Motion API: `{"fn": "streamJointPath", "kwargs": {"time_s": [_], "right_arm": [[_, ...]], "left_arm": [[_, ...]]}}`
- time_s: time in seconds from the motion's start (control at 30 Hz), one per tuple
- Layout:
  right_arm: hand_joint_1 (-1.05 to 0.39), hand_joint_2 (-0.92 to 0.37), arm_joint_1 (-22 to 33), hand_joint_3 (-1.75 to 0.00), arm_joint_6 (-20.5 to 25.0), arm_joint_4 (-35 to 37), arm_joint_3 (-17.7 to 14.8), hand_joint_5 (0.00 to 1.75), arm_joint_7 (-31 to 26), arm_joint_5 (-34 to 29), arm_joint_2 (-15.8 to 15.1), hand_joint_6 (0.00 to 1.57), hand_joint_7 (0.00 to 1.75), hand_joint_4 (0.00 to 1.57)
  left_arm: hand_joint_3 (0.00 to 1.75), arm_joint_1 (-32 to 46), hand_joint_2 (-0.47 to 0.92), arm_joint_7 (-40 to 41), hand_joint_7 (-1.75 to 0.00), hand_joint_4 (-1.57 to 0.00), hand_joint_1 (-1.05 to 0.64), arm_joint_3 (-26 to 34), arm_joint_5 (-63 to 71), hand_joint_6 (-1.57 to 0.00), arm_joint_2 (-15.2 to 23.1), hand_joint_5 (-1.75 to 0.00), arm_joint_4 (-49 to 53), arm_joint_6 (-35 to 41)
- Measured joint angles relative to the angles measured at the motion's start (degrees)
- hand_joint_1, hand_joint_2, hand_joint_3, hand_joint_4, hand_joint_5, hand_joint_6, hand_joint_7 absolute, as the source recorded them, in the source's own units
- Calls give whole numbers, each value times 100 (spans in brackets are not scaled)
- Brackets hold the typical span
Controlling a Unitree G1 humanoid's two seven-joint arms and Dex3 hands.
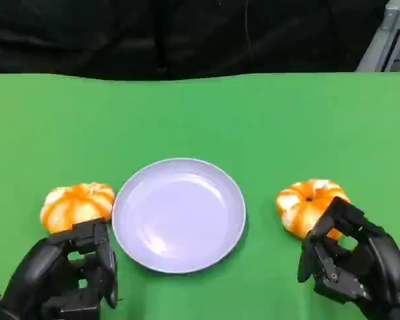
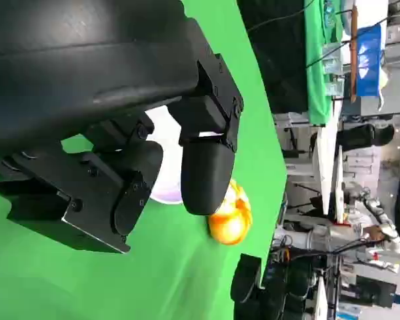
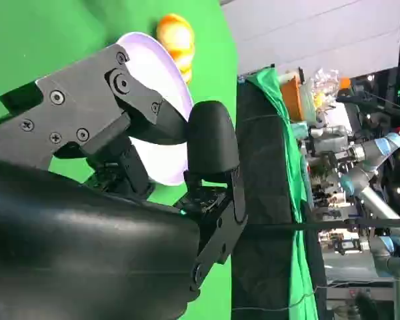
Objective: Grasp the bread from the table and place it into the plate.
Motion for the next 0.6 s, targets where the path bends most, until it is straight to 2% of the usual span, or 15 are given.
{"fn": "streamJointPath", "kwargs": {"time_s": [0.5,0.6], "right_arm": [[-11,-60,0,-111,-1,0,2,175,5,-4,0,62,175,86],[-11,-60,1,-111,-1,-1,3,175,-15,-16,0,62,175,86]], "left_arm": [[148,0,52,0,-175,-86,18,0,8,-74,0,-175,25,-6],[146,0,51,6,-170,-81,17,0,51,-72,0,-175,26,-85]]}}
